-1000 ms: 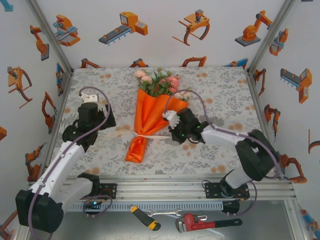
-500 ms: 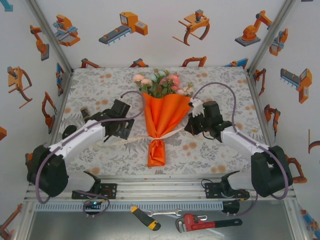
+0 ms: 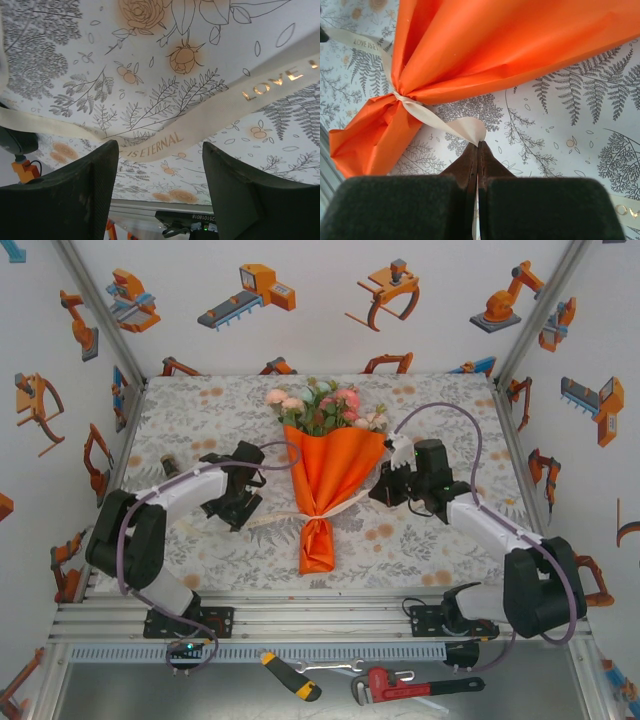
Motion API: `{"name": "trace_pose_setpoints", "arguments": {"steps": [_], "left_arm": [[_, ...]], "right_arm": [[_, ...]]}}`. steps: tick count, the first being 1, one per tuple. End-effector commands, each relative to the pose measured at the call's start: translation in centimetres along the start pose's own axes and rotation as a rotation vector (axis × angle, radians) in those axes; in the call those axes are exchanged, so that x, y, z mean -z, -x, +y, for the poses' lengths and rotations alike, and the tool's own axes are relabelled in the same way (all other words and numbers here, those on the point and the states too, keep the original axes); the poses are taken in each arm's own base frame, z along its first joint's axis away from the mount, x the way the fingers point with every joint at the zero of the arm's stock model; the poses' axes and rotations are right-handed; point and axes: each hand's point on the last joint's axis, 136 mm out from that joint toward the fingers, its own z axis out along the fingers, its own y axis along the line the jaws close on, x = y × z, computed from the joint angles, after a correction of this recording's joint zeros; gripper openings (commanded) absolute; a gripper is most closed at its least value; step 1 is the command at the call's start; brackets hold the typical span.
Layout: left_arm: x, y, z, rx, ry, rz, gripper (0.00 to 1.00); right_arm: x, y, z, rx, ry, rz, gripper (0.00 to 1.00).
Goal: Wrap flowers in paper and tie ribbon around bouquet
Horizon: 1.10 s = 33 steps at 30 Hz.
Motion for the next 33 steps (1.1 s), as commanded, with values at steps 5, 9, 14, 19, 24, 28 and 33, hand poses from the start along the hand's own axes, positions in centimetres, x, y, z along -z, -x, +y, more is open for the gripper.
{"name": "trace_pose_setpoints", "arguments": {"steps": [5,9,14,19,24,28,33], "left_arm": [[-1.4,-0.3,-1.1,-0.044,-0.057,0.043,0.52],[-2.3,-0.2,-1.5,-0.039,-0.065,0.07,0.27],[-1.1,1.7,-1.8,0.011,-0.104,-0.049,0.0],[7.5,6.1,-1.6,0.137,-0.231,-0.494,0.0],[19.3,8.1,-3.1,0.164,-0.477,-1.11,0.0],[21.2,8.3,-5.1,0.131,-0.563,-1.212,0.0],[21.7,9.0,-7.2,0.064,-0.605,-1.236,0.0]], "right_arm": [[0.8,1.5,0.4,0.019,0.017,-0.069,0.0],[0.7,1.5,0.5,0.006,0.026,-0.067,0.0],[0.8,1.8,0.6,-0.012,0.03,-0.076,0.0],[1.2,2.5,1.4,-0.07,0.064,-0.089,0.0],[1.7,3.4,2.7,-0.13,0.128,-0.115,0.0],[1.5,3.9,4.1,-0.172,0.19,-0.117,0.0],[1.1,4.7,6.0,-0.199,0.238,-0.096,0.0]]}}
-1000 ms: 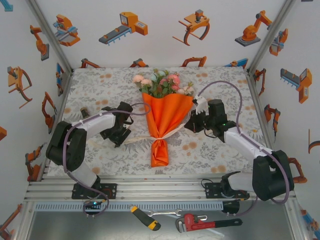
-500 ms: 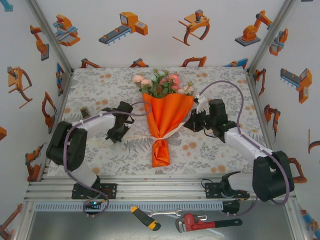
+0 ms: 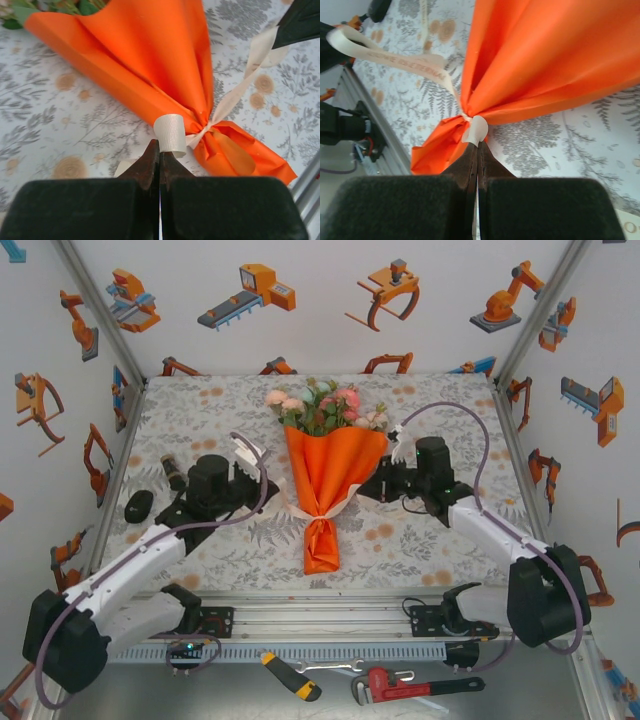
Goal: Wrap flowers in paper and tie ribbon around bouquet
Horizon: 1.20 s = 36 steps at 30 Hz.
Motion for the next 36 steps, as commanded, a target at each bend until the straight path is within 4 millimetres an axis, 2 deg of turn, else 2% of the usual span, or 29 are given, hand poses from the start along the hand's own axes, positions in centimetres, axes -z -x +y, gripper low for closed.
{"name": "trace_pose_setpoints", "arguments": {"steps": [1,4,7,8,12,15,18,20,22,25,27,29,32,36], "left_arm": [[0.0,2.4,-2.5,-0.025,-0.113,-0.108,0.0],[0.0,1.9,-3.0,-0.095,-0.105,-0.039,0.0],[0.2,0.7,-1.0,-0.175,0.039,0.068,0.0],[0.5,0.9,-1.0,-0.179,0.045,0.062,0.0],[2.1,3.1,-3.3,-0.166,-0.045,-0.065,0.0],[2.5,4.0,-5.0,-0.196,-0.092,-0.088,0.0],[2.2,4.4,-6.5,-0.208,-0.156,-0.103,0.0],[1.7,3.9,-7.2,-0.204,-0.189,-0.086,0.0],[1.2,3.4,-7.6,-0.204,-0.2,-0.064,0.0],[0.7,2.6,-7.6,-0.209,-0.189,-0.045,0.0],[0.8,2.5,-7.7,-0.209,-0.195,-0.048,0.0],[0.9,2.6,-7.9,-0.207,-0.205,-0.055,0.0],[0.7,2.5,-8.0,-0.205,-0.214,-0.065,0.0],[0.0,2.2,-8.0,-0.193,-0.22,-0.061,0.0]], "right_arm": [[-0.2,2.2,2.7,-0.02,0.072,-0.028,0.0],[-0.3,3.2,4.0,-0.041,0.108,-0.04,0.0],[-0.4,4.1,4.8,-0.033,0.12,-0.062,0.0],[-0.4,4.4,4.7,-0.036,0.115,-0.073,0.0],[-0.7,6.0,4.9,-0.053,0.115,-0.129,0.0],[-2.7,6.1,6.2,-0.04,0.143,-0.108,0.0],[-6.0,5.5,7.3,-0.024,0.162,-0.063,0.0],[-8.2,4.9,7.6,-0.02,0.172,-0.036,0.01],[-10.5,4.5,7.3,-0.05,0.165,-0.007,0.12],[-12.7,4.7,9.0,-0.078,0.217,0.058,0.38],[-12.5,5.8,9.4,-0.088,0.219,0.047,0.49],[-11.6,7.4,8.7,-0.076,0.17,0.006,0.57],[-10.0,9.6,7.2,-0.079,0.085,-0.031,0.58],[-9.6,10.6,8.3,-0.08,0.144,-0.005,0.56]]}}
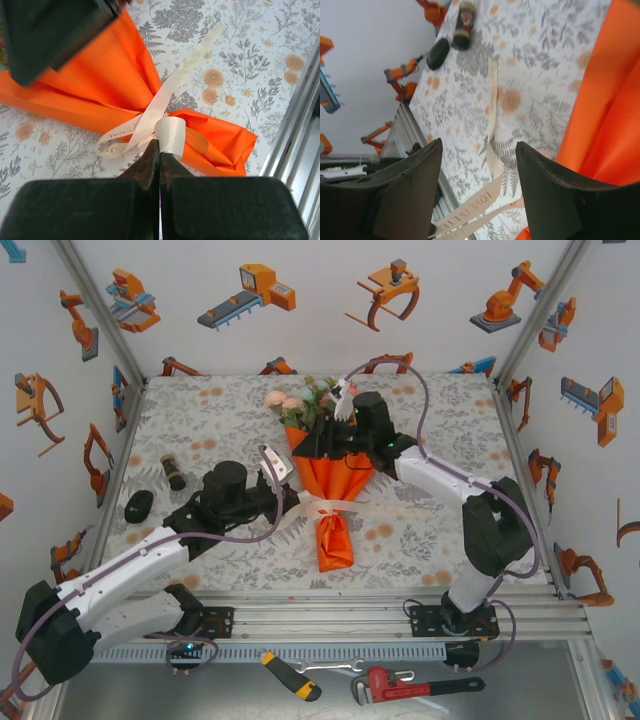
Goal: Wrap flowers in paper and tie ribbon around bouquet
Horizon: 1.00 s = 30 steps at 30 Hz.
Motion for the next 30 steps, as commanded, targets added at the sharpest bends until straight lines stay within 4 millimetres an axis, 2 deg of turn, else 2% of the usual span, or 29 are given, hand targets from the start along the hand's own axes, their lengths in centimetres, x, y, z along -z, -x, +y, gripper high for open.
{"name": "trace_pose_setpoints", "arguments": {"steps": [1,4,7,9,12,14,17,25,27,30], "left_arm": [[-0.6,0.2,-0.2,0.0,-0.013,-0.03,0.0],[-1.0,0.3,0.4,0.031,0.016,-0.036,0.0],[-1.3,0.8,0.5,0.067,0.015,-0.06,0.0],[-1.4,0.7,0.7,0.067,0.024,-0.061,0.0],[-1.4,0.6,1.0,0.055,0.042,-0.057,0.0],[-1.4,0.8,1.1,0.054,0.05,-0.053,0.0],[-1.3,0.9,1.8,0.062,0.088,-0.041,0.0],[-1.0,1.1,2.6,0.102,0.138,-0.027,0.0],[-1.0,1.1,2.8,0.105,0.147,-0.028,0.0],[-0.9,1.0,3.1,0.11,0.163,-0.023,0.0]], "right_arm": [[1.2,0.8,1.8,0.02,0.024,0.011,0.55],[3.4,0.5,1.3,0.054,-0.008,-0.022,0.53],[6.8,-1.0,1.2,0.138,-0.01,-0.076,0.52],[8.6,-3.2,1.8,0.272,0.01,-0.085,0.53],[9.7,-6.9,3.6,0.491,0.085,-0.08,0.55],[9.8,-8.4,4.6,0.614,0.104,-0.1,0.62],[9.2,-8.8,6.2,0.707,0.165,-0.155,0.66],[4.4,-9.0,6.7,0.701,0.287,-0.174,0.62],[3.6,-9.2,6.6,0.695,0.295,-0.158,0.53],[3.4,-9.4,6.4,0.671,0.299,-0.148,0.3]]}}
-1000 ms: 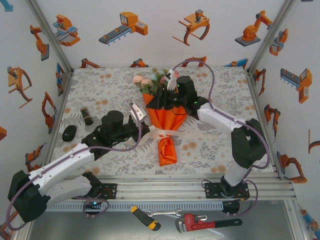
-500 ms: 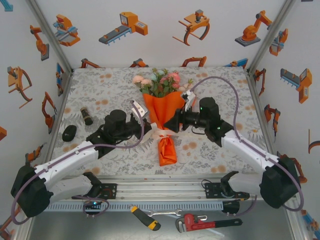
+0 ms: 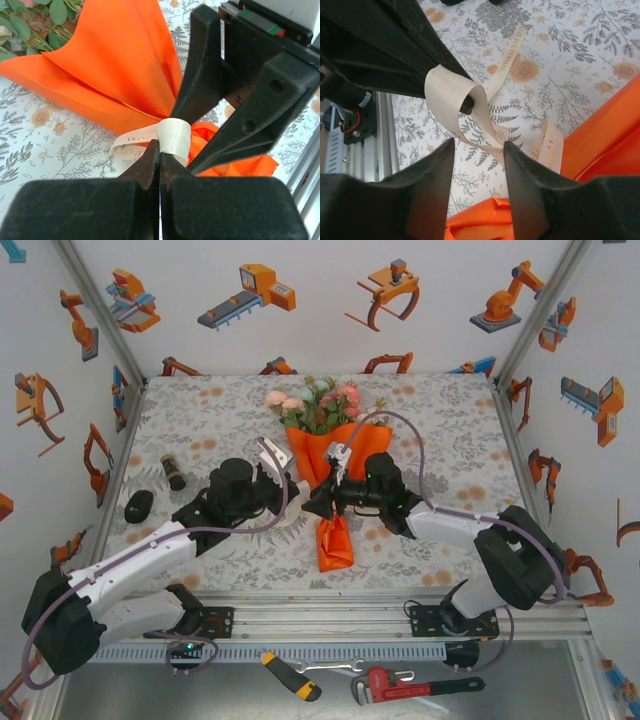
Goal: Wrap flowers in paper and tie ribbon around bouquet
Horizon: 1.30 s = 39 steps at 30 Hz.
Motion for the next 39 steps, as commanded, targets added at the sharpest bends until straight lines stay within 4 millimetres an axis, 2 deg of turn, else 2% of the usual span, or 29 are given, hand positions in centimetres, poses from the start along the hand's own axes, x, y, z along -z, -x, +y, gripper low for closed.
{"name": "trace_pose_setpoints", "arguments": {"steps": [1,3,4,7,10,12,14,15,17,18,20,22,24,26,28,32,35,39], "left_arm": [[0.2,1.2,0.3,0.019,0.023,-0.015,0.0],[0.3,1.0,0.8,0.019,0.054,-0.008,0.0],[0.4,0.8,1.2,0.02,0.074,0.003,0.0],[0.8,0.6,2.1,0.019,0.118,0.018,0.0],[1.1,-0.5,1.7,-0.004,0.097,0.065,0.01],[1.3,-1.5,0.4,-0.008,0.025,0.099,0.09],[1.6,-2.3,-2.8,0.003,-0.155,0.109,0.26],[1.8,-2.4,-3.8,0.005,-0.212,0.103,0.31],[1.9,-2.4,-4.1,0.016,-0.218,0.082,0.4],[2.0,-2.3,-3.6,0.012,-0.186,0.071,0.43],[2.3,-1.7,-1.3,-0.005,-0.047,0.047,0.45],[2.7,-0.9,2.0,0.014,0.13,0.028,0.47],[2.8,-0.6,5.1,0.109,0.251,0.042,0.47],[1.8,-1.5,7.1,0.253,0.268,0.101,0.46],[0.2,-2.9,7.6,0.343,0.262,0.174,0.44],[-3.3,-6.2,6.8,0.432,0.187,0.283,0.43],[-5.4,-7.6,6.0,0.414,0.107,0.31,0.49],[-7.6,-8.9,6.3,0.389,0.074,0.318,0.55]], "right_arm": [[0.2,4.7,1.5,0.102,0.049,-0.13,0.23],[0.6,4.8,1.7,0.106,0.041,-0.137,0.04],[0.9,4.8,1.8,0.111,0.043,-0.141,0.0],[1.5,5.0,2.2,0.116,0.04,-0.151,0.0],[2.6,5.6,2.5,0.104,0.039,-0.166,0.0],[3.6,5.9,2.1,0.088,0.012,-0.174,0.0],[4.3,5.4,1.6,0.081,-0.023,-0.154,0.0],[4.4,5.0,1.5,0.085,-0.03,-0.132,0.0],[4.6,3.9,1.8,0.112,-0.02,-0.084,0.0],[4.8,3.6,1.8,0.119,-0.024,-0.071,0.0],[5.2,2.8,1.8,0.135,-0.035,-0.038,0.0],[5.7,2.0,2.1,0.158,-0.031,-0.013,0.0],[6.1,1.4,2.3,0.173,-0.035,-0.006,0.0],[6.3,0.8,2.7,0.177,-0.018,0.001,0.0],[6.3,0.5,2.7,0.167,-0.017,0.009,0.0],[6.5,0.3,2.5,0.156,-0.037,0.011,0.0],[6.6,0.6,2.4,0.161,-0.043,0.004,0.0],[6.5,0.7,2.5,0.165,-0.036,0.005,0.0]]}}
